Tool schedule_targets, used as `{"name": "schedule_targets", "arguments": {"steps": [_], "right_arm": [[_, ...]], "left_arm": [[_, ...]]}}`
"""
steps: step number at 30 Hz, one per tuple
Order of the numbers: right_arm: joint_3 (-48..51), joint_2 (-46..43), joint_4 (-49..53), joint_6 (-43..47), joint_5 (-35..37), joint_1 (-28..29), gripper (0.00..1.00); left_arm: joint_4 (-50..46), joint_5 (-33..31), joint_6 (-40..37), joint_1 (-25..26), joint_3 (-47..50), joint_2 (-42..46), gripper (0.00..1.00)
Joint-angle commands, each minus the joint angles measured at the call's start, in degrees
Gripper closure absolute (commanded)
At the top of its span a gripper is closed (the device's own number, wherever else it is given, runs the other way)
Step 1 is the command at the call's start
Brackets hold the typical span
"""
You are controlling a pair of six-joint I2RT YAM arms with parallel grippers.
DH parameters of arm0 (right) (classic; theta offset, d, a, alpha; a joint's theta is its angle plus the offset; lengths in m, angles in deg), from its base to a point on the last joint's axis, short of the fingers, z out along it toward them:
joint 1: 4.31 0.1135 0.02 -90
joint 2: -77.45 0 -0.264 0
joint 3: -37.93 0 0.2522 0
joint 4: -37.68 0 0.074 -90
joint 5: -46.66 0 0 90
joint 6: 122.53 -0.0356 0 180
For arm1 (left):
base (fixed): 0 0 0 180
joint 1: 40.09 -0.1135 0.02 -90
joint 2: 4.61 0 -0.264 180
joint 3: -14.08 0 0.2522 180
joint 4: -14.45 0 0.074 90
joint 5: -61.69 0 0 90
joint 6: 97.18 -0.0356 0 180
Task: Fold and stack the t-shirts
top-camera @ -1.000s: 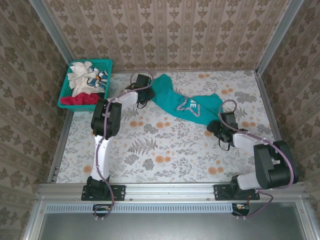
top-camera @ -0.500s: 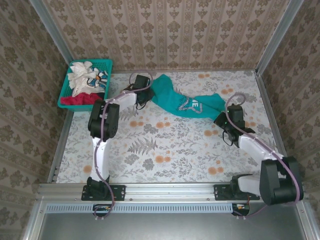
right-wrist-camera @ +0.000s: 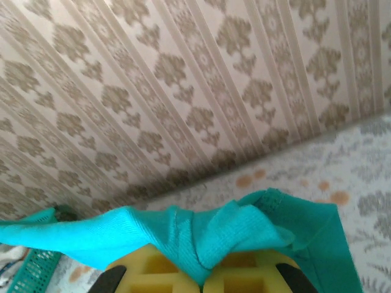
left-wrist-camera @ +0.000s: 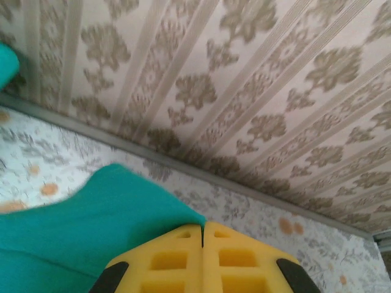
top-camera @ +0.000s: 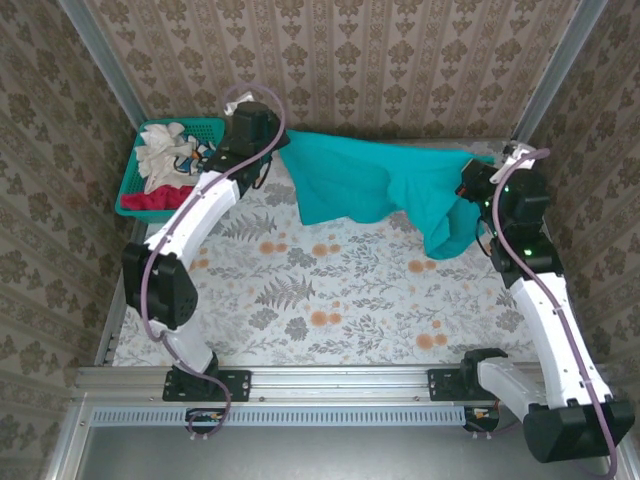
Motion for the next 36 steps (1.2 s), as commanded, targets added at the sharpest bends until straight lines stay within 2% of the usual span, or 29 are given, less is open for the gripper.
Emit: {"name": "schedule_targets", "arguments": {"steps": [1, 8, 18, 20, 26, 31, 33, 36], "right_arm": [[-3.38, -3.43, 1.70, 3.42, -0.16, -0.51, 1.00], [-4.77, -5.04, 3.17, 3.16, -3.65, -0.53, 1.00], [-4.93, 0.05, 4.12, 2.36, -8.11, -0.51, 1.00], [-7.44, 3.41, 3.82, 2.81, -8.58, -0.51, 1.00], [-18.66, 14.53, 0.89, 0.60, -15.40, -0.51, 1.00], [-26.48, 16.79, 0.49, -0.62, -18.97, -0.46, 1.00], [-26.74, 15.35, 1.45, -0.53, -18.84, -0.51, 1.00], [-23.60, 11.59, 6.51, -0.44, -18.22, -0.50, 1.00]], "left_arm": [[-1.33, -6.18, -6.57, 2.05, -0.09, 5.83, 1.00], [-2.89, -6.94, -10.48, 2.54, 1.42, 12.70, 1.00], [-3.02, -4.87, -8.85, 0.96, 4.74, 12.52, 1.00], [-3.14, -3.64, -8.88, -1.59, 2.66, 10.48, 1.00], [-7.00, -1.15, -11.88, -3.07, -12.01, 2.80, 1.00], [-9.85, -0.49, -14.85, -3.70, -21.25, 1.98, 1.00], [-9.80, -0.84, -15.19, -3.68, -20.21, 4.21, 1.00], [-8.15, -1.42, -14.48, -3.60, -11.91, 10.20, 1.00]]}}
